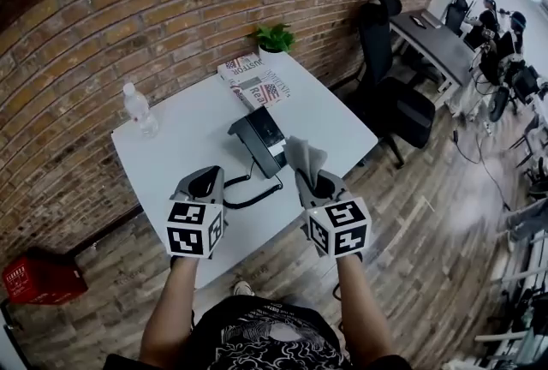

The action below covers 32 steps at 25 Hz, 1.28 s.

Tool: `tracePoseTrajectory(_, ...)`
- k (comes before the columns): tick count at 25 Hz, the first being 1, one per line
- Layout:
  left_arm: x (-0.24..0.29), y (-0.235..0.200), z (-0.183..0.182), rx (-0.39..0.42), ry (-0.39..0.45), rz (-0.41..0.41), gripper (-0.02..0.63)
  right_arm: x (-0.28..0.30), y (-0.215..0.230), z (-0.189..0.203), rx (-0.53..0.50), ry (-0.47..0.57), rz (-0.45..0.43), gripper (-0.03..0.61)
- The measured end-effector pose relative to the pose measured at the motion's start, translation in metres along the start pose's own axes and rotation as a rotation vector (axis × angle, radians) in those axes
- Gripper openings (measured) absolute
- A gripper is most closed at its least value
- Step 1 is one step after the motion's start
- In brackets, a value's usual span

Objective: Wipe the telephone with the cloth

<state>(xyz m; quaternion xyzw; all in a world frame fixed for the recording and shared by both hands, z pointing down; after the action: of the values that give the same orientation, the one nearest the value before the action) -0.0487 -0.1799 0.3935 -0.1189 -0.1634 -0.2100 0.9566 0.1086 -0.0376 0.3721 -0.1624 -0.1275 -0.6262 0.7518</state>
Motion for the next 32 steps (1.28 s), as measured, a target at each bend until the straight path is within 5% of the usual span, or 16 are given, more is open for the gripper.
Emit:
tracePoseTrajectory(11, 0.028, -0.018, 0.010, -0.051, -0.017, -0.121, 0.006, 0.067, 0.031, -0.016, -0.086, 0.004, -0.137, 0.011)
tracePoseTrajectory(20, 0.063, -0.029, 0.023, -0.176, -0.028, -0.342, 0.006, 0.148, 0.059, -0.027, -0.197, 0.003, -0.407, 0.011)
tracePoseTrajectory(32, 0.073, -0.025, 0.030, -0.326, 0.028, -0.536, 0.006, 0.232, 0.060, -0.037, -0.405, -0.006, -0.667, 0.011)
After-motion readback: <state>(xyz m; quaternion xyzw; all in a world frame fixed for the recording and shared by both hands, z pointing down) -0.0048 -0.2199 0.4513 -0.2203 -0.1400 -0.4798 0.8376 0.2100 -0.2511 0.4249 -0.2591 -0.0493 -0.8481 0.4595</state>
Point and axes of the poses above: the fingertips, and each gripper's own axes: x forward along the fingers, y to its right, z out of its underside, the point moved 6 cm from there along -x, backward along the fingers, and after that the axes turned 3 degrees about -x, right-handed, at the moved point
